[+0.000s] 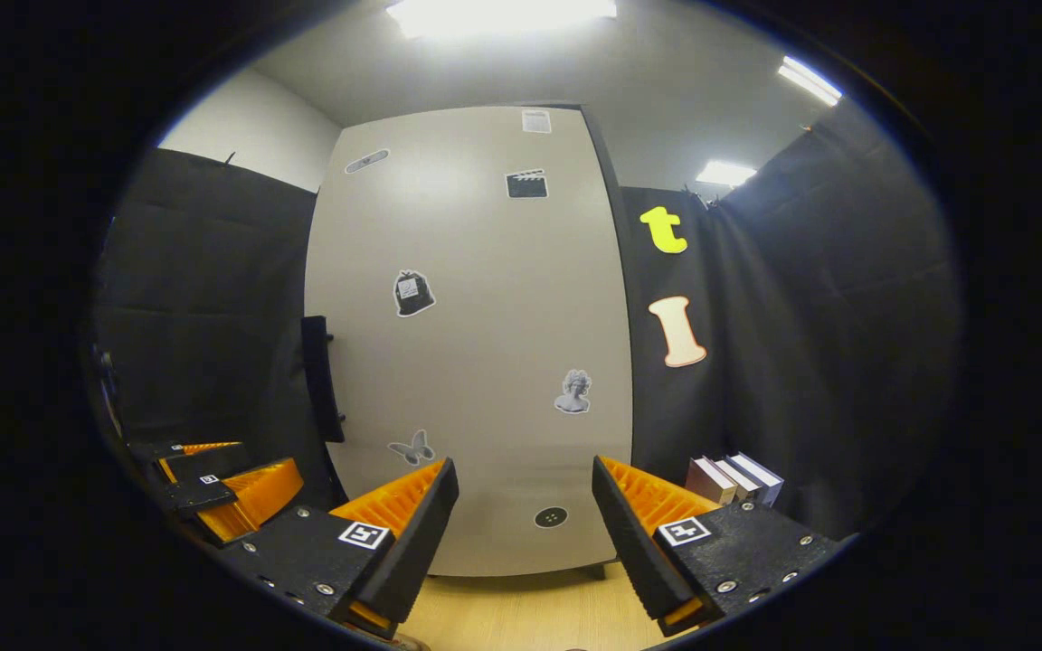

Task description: Open the cabinet door with the right hand, grasp the bottle in the cabinet with the left hand and place it on the coaster, then close the cabinet door with the right hand.

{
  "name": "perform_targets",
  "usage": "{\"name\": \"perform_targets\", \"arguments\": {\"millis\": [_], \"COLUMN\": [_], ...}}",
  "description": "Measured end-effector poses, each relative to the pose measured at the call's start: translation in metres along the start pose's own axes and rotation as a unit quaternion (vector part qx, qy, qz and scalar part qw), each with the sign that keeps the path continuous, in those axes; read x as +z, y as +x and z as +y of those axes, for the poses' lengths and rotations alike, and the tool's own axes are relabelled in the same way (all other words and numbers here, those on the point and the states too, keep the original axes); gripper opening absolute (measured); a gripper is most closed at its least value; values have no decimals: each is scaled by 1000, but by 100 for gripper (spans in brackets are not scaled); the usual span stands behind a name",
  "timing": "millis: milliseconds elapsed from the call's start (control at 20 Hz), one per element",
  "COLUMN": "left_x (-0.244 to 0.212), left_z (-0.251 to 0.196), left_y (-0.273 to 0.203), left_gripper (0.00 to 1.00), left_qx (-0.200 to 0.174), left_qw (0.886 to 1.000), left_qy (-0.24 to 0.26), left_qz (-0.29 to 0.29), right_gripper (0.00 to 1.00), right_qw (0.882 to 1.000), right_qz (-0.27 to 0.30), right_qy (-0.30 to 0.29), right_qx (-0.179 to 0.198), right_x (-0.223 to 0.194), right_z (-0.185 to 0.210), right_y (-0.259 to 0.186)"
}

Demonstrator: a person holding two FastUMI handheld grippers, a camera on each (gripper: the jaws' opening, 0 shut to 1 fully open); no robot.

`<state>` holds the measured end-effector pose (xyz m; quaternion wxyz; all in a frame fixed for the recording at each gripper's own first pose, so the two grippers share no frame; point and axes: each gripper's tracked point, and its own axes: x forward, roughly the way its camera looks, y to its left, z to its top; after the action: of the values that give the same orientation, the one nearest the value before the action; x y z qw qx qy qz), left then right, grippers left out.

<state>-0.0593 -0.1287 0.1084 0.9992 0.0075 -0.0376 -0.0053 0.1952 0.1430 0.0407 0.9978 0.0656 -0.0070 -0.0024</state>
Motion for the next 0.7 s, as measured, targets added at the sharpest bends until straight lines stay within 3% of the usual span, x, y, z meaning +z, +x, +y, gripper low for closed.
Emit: {"name": "perform_targets", "arguments": {"millis": [600, 650, 700], "left_x": [13, 13, 14], "left_z": [5, 6, 6], "left_y": [0, -1, -2], "left_gripper": [93, 97, 93], "left_qx": [10, 13, 14], "left_qw": [1000, 1000, 1000], "left_qy": [8, 11, 12], "left_qz": [-10, -9, -10], "right_gripper": [92, 92, 92], "right_qw": [1000, 1000, 1000], "right_qz": [-4, -3, -4], "right_qy": [-6, -5, -4], "right_qx": [-12, -12, -13], "right_x": [10, 10, 12], "right_z": [-4, -4, -5], "right_y": [7, 7, 7]}}
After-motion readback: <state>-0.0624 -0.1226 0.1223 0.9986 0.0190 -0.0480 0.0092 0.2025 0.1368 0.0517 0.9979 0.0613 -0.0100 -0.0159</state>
